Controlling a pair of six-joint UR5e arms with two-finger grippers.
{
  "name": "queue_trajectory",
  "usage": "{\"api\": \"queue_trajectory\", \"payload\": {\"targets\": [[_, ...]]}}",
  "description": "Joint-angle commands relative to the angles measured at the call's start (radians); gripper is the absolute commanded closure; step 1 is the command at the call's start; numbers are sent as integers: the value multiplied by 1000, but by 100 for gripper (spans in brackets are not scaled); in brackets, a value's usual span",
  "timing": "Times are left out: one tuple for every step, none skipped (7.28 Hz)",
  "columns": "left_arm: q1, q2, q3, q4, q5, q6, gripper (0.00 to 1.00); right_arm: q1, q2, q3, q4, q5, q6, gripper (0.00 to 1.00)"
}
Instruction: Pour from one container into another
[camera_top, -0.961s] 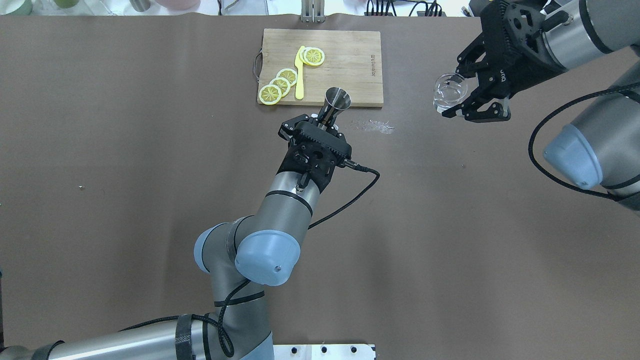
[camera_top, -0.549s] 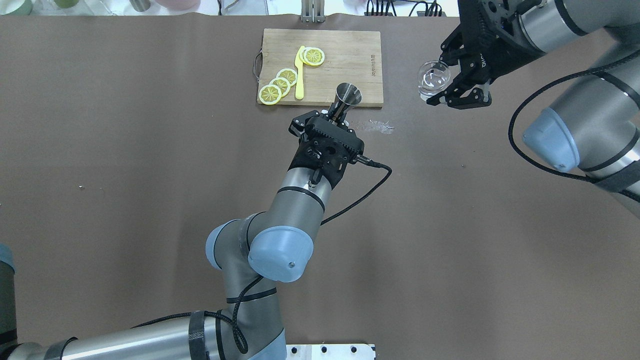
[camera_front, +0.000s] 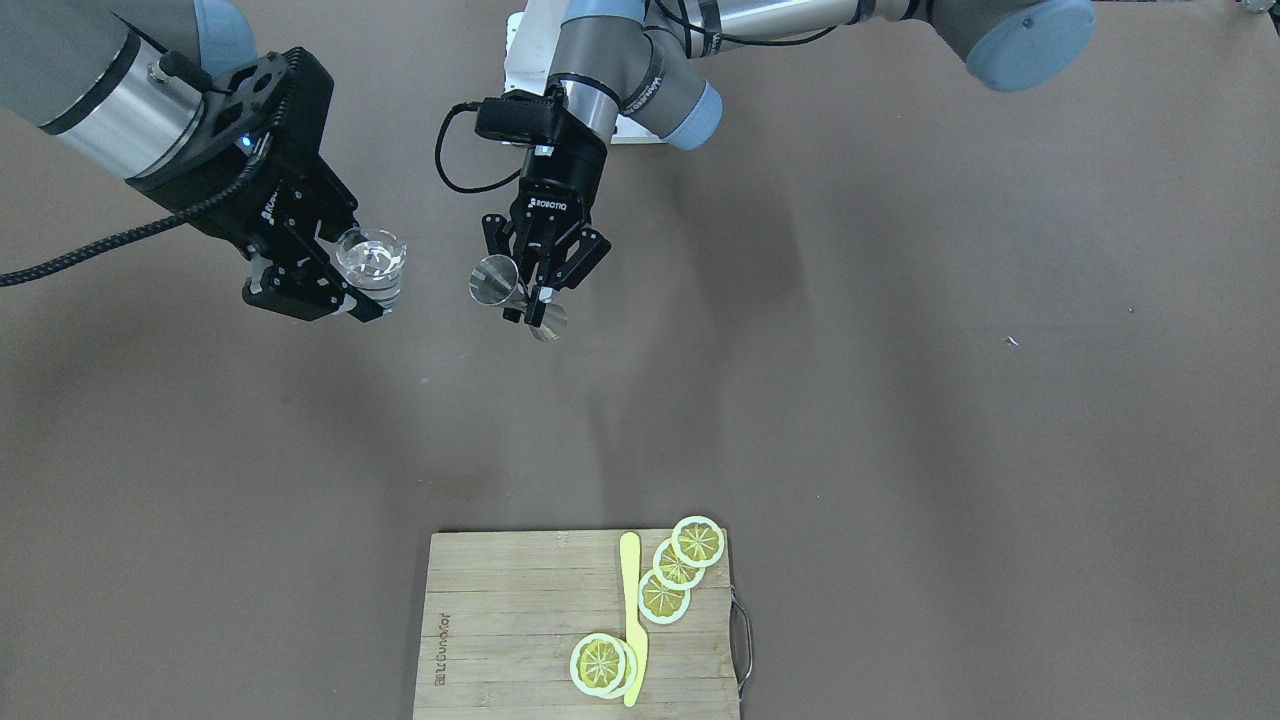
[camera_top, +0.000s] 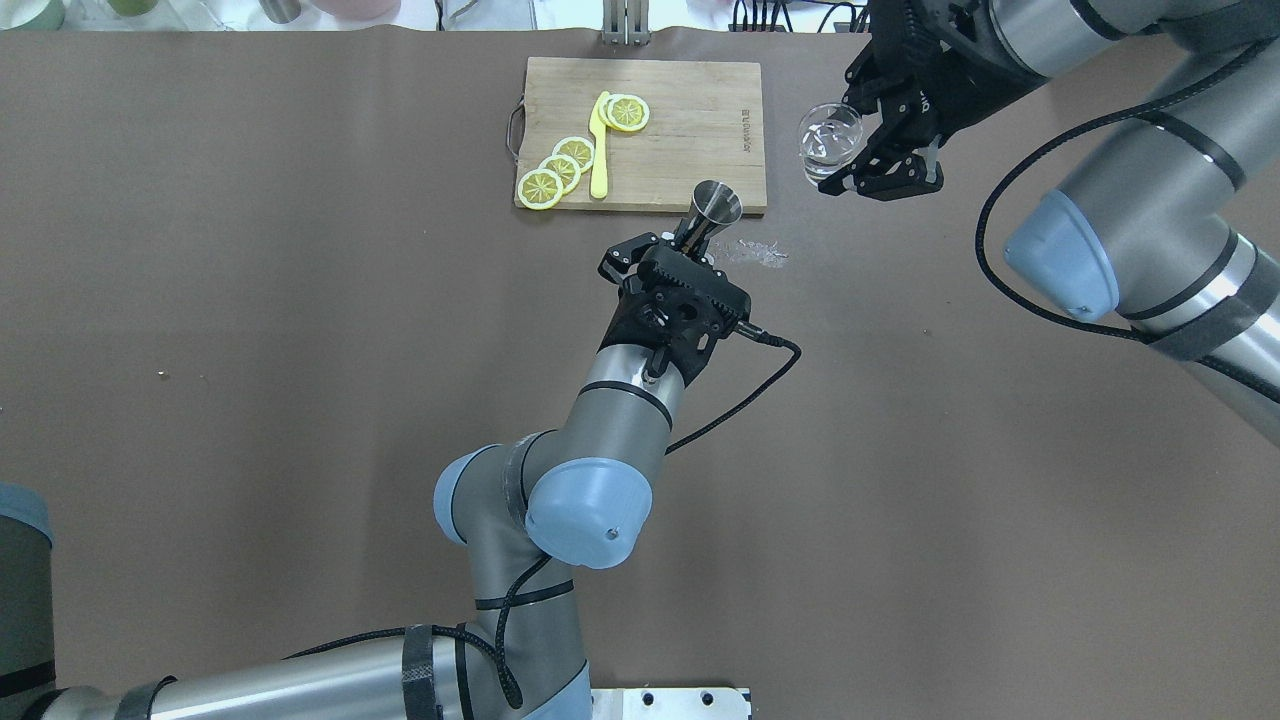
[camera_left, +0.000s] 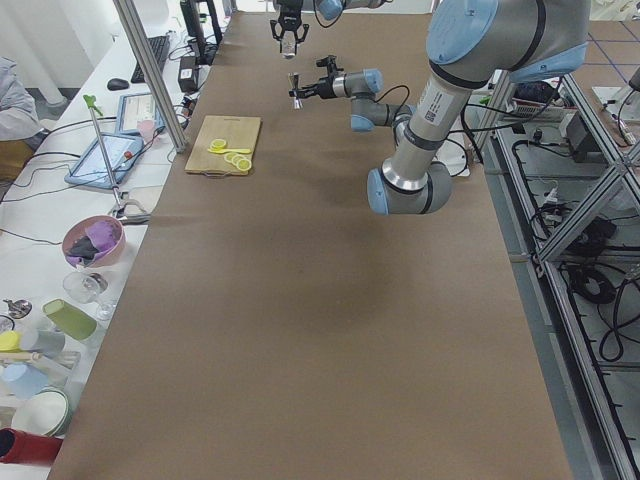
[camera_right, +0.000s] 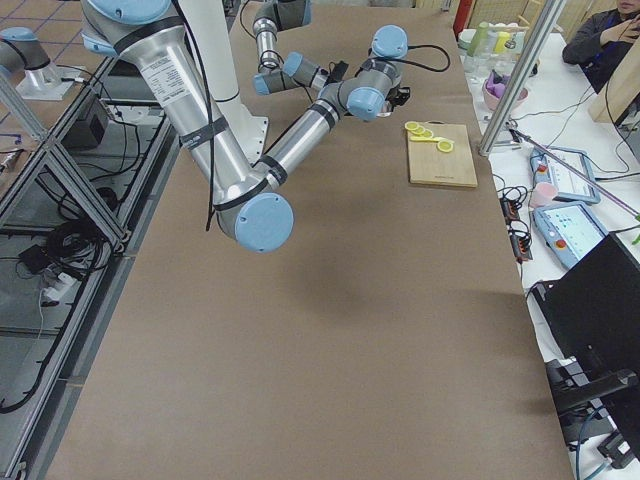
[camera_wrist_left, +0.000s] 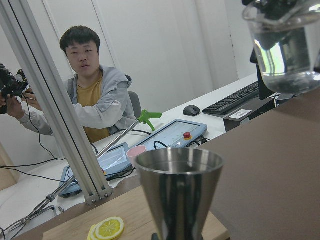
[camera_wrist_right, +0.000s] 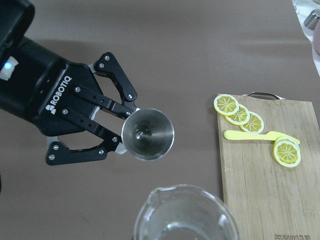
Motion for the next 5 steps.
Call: {"api": "queue_trajectory", "payload": {"targets": [[1,2,1,-7,3,-2,100,-31,22,-16,-10,-32,-4,100],[1,4,1,-14,3,-2,100,-37,22,-18,-35,-39,-14,100],[1,4,-1,-16,3,-4,100,-36,30,-18,-55,-41,-19,100],[1,2,1,-16,3,-4,100,-37,44,-28,-66,-43,-19,100],[-1,2,-1,-17,4,-4,100,-37,71,-51,-69,-65,-21,100]]}}
